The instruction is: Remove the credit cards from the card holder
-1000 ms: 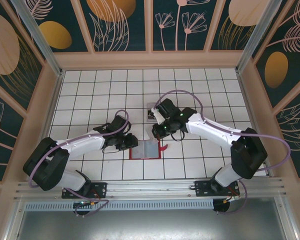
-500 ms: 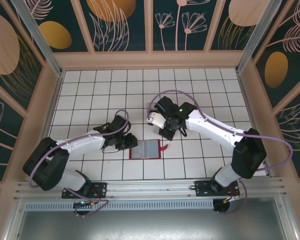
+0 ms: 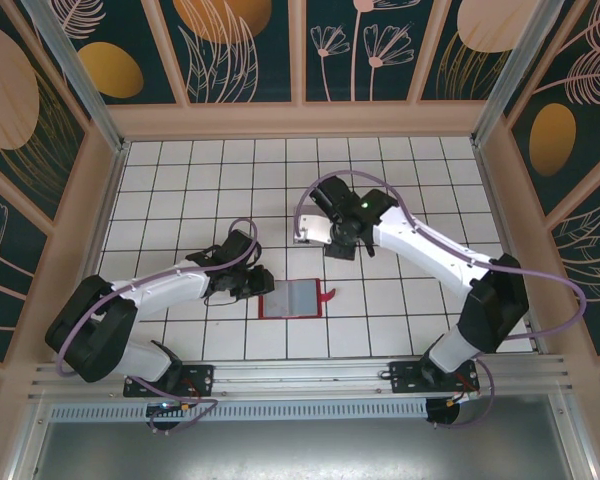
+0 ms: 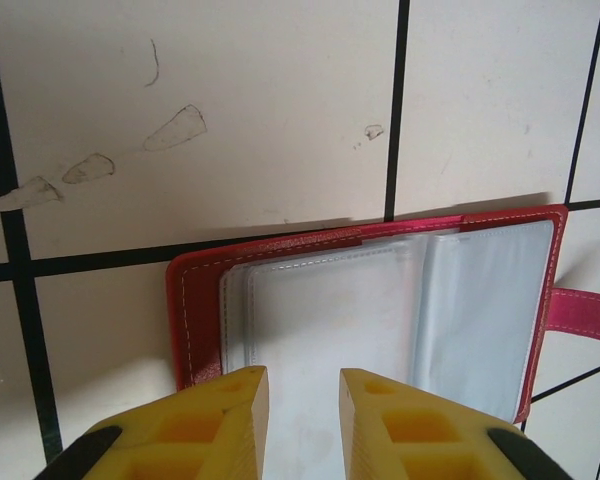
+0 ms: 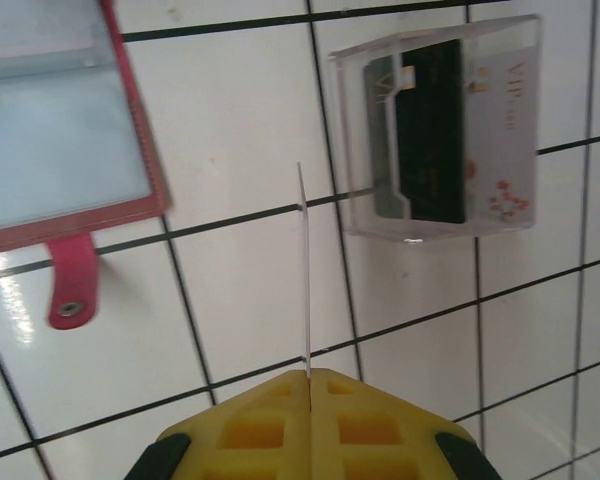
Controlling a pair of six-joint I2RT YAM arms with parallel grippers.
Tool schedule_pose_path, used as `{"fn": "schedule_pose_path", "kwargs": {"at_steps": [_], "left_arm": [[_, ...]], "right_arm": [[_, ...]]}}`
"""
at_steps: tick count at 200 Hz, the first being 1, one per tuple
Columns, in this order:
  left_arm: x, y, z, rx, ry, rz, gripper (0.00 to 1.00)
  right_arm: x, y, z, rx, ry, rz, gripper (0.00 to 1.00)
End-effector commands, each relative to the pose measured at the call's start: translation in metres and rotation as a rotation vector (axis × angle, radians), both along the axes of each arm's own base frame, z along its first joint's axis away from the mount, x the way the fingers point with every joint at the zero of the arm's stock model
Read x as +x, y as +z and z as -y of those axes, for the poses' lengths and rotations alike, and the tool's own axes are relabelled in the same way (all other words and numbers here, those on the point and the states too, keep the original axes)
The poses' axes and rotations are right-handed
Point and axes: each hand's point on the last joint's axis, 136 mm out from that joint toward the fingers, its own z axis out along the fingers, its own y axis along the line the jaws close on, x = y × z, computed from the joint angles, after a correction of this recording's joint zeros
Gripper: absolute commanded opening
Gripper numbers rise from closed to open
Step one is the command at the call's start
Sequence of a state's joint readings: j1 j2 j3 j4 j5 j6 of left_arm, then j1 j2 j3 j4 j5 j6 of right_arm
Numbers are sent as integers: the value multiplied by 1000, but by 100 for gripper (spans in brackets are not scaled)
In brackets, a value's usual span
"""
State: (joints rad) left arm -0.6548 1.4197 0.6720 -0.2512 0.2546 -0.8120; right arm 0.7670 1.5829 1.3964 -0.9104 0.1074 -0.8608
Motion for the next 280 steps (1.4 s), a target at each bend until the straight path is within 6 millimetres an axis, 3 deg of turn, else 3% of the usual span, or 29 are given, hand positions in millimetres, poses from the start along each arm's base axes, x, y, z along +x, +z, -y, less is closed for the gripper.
{"fn": "schedule_pose_path", "kwargs": {"at_steps": [1, 91, 142, 280], "left_arm": [[2, 8, -1, 9, -13, 32, 26], [3, 10, -1, 11, -9, 37, 26], [3, 9, -1, 11, 0, 35, 26], [1, 12, -5, 12, 12, 34, 26]], "right_arm": [[15, 4, 4, -64, 69, 9, 0], [77, 7, -18, -56, 120, -41, 0], [102, -7, -22, -71, 125, -75, 0], [120, -49, -33, -54, 159, -164, 0]]}}
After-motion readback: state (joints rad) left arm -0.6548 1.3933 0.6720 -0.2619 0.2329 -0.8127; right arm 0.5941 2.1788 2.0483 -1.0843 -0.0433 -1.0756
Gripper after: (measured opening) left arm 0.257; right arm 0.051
